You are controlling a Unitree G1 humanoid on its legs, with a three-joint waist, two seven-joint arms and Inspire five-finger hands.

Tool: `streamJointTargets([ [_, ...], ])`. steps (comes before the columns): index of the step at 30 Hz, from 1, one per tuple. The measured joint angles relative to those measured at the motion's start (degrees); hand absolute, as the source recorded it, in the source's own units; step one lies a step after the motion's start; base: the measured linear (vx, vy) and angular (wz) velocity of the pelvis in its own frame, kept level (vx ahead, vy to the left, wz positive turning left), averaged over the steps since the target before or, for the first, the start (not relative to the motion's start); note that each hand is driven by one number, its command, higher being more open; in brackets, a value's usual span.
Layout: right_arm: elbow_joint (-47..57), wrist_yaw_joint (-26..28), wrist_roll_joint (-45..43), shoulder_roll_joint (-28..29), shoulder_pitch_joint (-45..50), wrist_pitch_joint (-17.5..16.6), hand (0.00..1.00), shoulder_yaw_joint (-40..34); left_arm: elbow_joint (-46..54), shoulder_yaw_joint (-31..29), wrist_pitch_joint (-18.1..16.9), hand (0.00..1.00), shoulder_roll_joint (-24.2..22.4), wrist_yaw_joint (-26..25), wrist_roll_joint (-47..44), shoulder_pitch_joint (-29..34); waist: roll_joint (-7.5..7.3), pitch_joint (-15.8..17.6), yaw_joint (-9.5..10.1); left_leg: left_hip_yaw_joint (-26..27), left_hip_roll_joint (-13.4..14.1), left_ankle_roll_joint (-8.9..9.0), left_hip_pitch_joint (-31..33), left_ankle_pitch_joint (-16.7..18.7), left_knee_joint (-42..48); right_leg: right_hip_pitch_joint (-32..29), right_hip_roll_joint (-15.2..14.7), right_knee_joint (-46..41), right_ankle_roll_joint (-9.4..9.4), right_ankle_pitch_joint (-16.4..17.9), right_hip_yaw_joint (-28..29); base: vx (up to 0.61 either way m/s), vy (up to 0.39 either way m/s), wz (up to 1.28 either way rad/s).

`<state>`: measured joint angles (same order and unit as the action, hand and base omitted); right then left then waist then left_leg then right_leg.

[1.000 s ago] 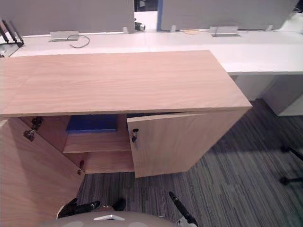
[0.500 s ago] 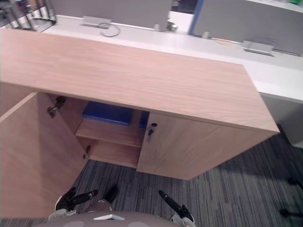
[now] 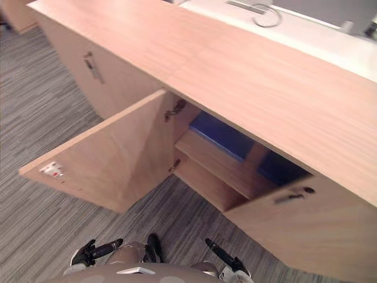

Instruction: Walk over to the cabinet, pick up the folder, carry it to the office cabinet, place the folder inside the office cabinet, then close the office cabinet door

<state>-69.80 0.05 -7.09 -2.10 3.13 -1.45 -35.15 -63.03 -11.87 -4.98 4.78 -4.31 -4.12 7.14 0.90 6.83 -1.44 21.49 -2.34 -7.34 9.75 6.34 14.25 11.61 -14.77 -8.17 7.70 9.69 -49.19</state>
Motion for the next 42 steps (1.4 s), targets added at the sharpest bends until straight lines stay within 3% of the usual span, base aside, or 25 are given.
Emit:
streamJointTargets([
  [2,0.0,0.0,0.6,-0.5,0.3,-0.1,1.0,-0.4,-0.5,0.1,0.1,1.0,-0.5,0.2,-0.1,0.1,0.84,-0.4,0.51,-2.1,-3.3,0.39,-3.4,-4.0,-8.3,0.8,-1.2,-1.3,0.13,-0.5,-3.6,-0.04,0.082,0.76],
  [4,0.0,-0.2,2.2,-1.8,0.6,0.0,1.0,-0.7,-1.3,0.4,0.0,1.0,-1.4,1.2,0.0,0.4,2.85,-1.1,-0.37,-6.5,-5.5,1.04,-7.0,-9.2,-18.9,0.8,-2.2,-4.6,-0.37,-0.7,-7.9,-0.08,-0.001,0.86],
  [8,0.0,-0.5,2.2,-2.1,0.9,0.3,1.0,-0.5,-1.7,0.4,0.1,1.0,-1.2,3.6,-0.1,1.3,3.15,-0.7,-0.43,-8.9,-6.4,2.22,-7.2,-8.4,-19.4,1.5,-3.1,-6.7,-1.84,0.2,-10.2,-0.06,-0.012,0.38],
  [16,0.0,1.2,2.2,-2.2,2.6,1.1,1.0,-0.2,-2.8,-0.6,0.7,1.0,-0.8,6.5,-4.9,2.3,3.29,-0.9,-1.3,-5.1,-6.7,2.37,-7.3,-6.2,-19.4,2.6,-2.0,-2.2,-1.72,0.1,-10.0,0.01,-0.006,-0.08],
  [20,-0.2,2.0,2.2,-2.0,2.9,2.2,1.0,-1.3,-3.3,-5.5,2.2,1.0,-0.8,7.7,-4.7,2.2,2.82,-0.8,-1.82,-4.1,-6.8,2.59,-8.3,-6.4,-19.4,2.4,-2.1,-1.7,-1.73,0.1,-7.5,0.1,-0.035,-0.13],
  [23,-0.3,2.5,2.4,-1.3,2.9,2.3,1.0,-1.4,-3.1,-13.8,2.9,1.0,0.8,8.0,-0.8,0.7,1.38,-1.8,-2.08,-3.5,-6.7,2.59,-8.2,-6.2,-19.4,1.3,-2.0,-1.6,-1.72,0.2,-5.3,0.11,-0.091,-0.12],
  [26,-0.3,3.5,4.3,-0.6,2.9,2.3,1.0,-2.4,-1.4,-23.3,4.2,1.0,6.2,7.8,5.5,-1.6,0.01,-2.7,-2.15,-2.5,-6.1,2.68,-8.3,-6.1,-19.4,0.8,-1.3,-1.1,-1.65,0.1,-3.3,0.1,-0.141,-0.19],
  [27,-0.4,3.7,4.5,-0.1,3.0,2.4,1.0,-2.5,-0.9,-26.5,4.5,1.0,11.2,7.5,8.9,-2.9,-0.51,-3.1,-2.11,-2.1,-5.7,2.66,-8.4,-6.1,-19.3,0.7,-0.9,-0.7,-1.59,0.1,-2.4,0.09,-0.141,-0.17],
  [30,-0.4,4.7,4.6,0.5,3.9,2.5,1.0,-2.6,-0.2,-28.6,5.0,1.0,21.6,6.8,14.0,-6.2,-1.97,-4.0,-1.94,-1.5,-4.7,2.3,-8.6,-6.4,-19.2,0.6,0.0,-0.8,-1.59,0.1,-2.0,0.1,-0.147,-0.14],
  [33,-0.1,5.7,4.6,0.5,4.7,2.3,1.0,-2.7,0.1,-28.3,5.0,1.0,29.7,4.5,18.9,-11.7,-2.41,-4.3,-1.83,-0.8,-4.0,2.27,-9.4,-6.5,-19.2,0.5,0.3,-1.5,-1.61,0.1,-0.1,0.08,-0.084,-0.14],
  [37,0.0,6.3,4.5,0.8,5.1,2.4,1.0,-2.8,2.3,-22.1,5.1,1.0,32.6,1.9,25.2,-18.2,-2.32,-4.2,-1.85,0.6,-3.3,2.35,-10.2,-6.5,-19.2,0.4,0.4,-1.9,-1.61,0.0,1.1,0.09,-0.066,-0.18],
  [40,0.3,6.8,4.5,1.1,5.2,2.3,1.0,-2.4,9.9,-10.8,5.2,1.0,32.1,0.7,30.4,-20.3,-2.39,-4.2,-1.97,1.4,-2.7,2.39,-10.3,-6.5,-19.1,-0.2,0.5,-2.5,-1.64,0.0,2.6,0.06,-0.049,-0.19],
  [42,1.1,7.2,5.0,1.0,5.9,1.8,1.0,-0.9,18.6,-1.3,4.8,1.0,30.6,0.3,35.7,-19.7,-1.71,-3.7,-2.1,2.0,-1.1,2.64,-11.1,-6.7,-19.1,-1.6,0.0,-5.7,-3.34,1.3,3.7,0.05,-0.046,-0.25],
])
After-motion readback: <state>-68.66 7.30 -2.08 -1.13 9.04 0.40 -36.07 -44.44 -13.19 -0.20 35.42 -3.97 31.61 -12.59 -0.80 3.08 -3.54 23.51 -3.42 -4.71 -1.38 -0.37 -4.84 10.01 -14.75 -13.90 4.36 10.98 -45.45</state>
